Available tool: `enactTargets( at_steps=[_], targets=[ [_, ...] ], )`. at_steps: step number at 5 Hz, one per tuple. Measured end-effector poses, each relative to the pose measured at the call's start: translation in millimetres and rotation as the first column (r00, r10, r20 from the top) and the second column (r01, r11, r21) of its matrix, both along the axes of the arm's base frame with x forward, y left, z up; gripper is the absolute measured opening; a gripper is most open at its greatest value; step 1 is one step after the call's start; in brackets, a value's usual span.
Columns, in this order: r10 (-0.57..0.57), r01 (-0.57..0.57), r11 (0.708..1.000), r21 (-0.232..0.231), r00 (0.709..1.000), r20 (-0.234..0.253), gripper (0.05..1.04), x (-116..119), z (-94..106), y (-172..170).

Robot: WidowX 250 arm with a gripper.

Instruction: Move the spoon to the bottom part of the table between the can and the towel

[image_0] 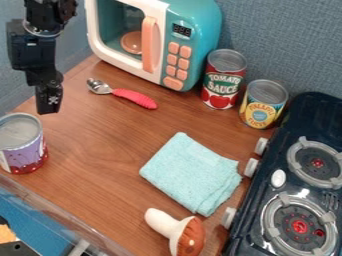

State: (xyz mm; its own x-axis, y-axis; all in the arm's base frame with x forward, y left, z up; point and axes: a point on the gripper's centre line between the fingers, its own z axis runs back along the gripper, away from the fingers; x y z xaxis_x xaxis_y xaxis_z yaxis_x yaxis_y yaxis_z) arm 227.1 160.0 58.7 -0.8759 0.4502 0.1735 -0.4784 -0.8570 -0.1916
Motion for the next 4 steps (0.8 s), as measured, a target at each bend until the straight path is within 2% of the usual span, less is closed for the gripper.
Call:
enactTargets(
  at_steps=[1,2,3,4],
  targets=[
    [-0.008,0.007,1.000,-0.012,1.000,-0.023,1.001,-1.6,-6.5,-1.3],
    [-0.143,0.143,0.990,0.007,0.989,-0.034,1.001,15.9,-14.6,7.5],
    [-0.396,0.398,0.917,0.037,0.916,-0.061,1.001,47.7,-20.6,0.9],
    [-0.613,0.615,0.787,0.036,0.788,-0.056,1.001,82.5,-36.2,-1.8]
  ],
)
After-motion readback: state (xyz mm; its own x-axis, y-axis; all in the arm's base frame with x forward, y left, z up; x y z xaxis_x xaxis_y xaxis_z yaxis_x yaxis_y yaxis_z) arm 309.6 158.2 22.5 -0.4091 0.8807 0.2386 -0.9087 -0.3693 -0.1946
